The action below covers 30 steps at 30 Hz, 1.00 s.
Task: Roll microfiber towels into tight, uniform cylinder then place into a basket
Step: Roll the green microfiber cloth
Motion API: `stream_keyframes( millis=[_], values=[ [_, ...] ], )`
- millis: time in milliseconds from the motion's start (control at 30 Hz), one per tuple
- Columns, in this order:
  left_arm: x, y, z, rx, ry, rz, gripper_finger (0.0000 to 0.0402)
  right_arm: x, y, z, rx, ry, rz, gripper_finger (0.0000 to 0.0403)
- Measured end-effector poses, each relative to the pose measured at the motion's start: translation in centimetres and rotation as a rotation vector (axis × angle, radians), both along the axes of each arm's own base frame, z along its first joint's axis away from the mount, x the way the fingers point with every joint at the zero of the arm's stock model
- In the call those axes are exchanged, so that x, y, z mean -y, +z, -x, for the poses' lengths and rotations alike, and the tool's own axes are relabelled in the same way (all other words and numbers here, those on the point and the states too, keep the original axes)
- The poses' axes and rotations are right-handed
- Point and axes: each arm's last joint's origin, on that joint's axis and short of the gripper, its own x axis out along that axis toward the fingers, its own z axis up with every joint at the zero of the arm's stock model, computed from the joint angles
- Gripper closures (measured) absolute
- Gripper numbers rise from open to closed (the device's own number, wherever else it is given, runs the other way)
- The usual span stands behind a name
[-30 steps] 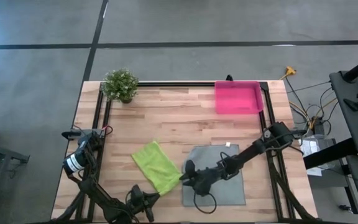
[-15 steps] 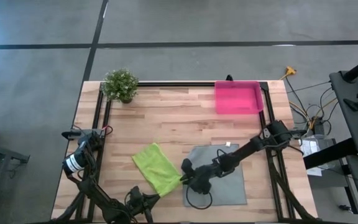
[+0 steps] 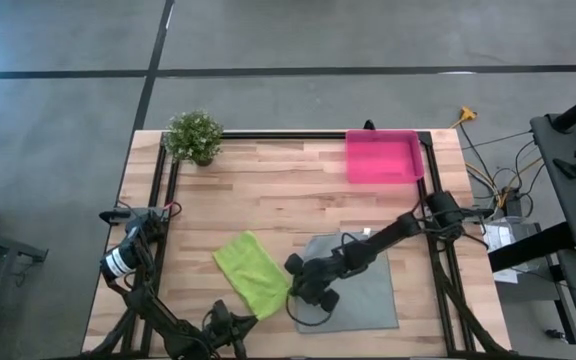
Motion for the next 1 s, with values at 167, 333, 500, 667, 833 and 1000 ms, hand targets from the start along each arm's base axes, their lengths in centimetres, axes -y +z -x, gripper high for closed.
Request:
stream_keyframes(
  millis=[167,333,500,667,833,1000],
  values=[
    [0.4,0.0,-0.1,-0.071,-0.066,-0.021,0.0402,1.0,1.5,-1.6,-0.108,0.014,-0.064,0.0394],
    [0.8,0.0,-0.2,-0.170,-0.153,-0.055,0.0401,2.6,2.6,-3.6,-0.274,0.036,-0.285,0.0394],
    [1.6,0.3,-0.4,-0.272,-0.278,-0.092,0.0401,4.6,1.4,-5.7,-0.496,0.004,-0.546,0.0394],
    [1.7,0.3,-0.2,-0.301,-0.312,-0.116,0.0401,5.5,-1.4,-7.1,-0.645,-0.107,-0.642,0.0394],
    [1.7,0.5,0.1,-0.353,-0.377,-0.178,0.0401,5.1,-2.6,-7.1,-0.684,-0.117,-0.625,0.0394],
    [0.9,2.3,1.0,-0.492,-0.458,-0.274,0.0401,4.6,-2.2,-6.9,-0.677,-0.130,-0.608,0.0394]
  ],
)
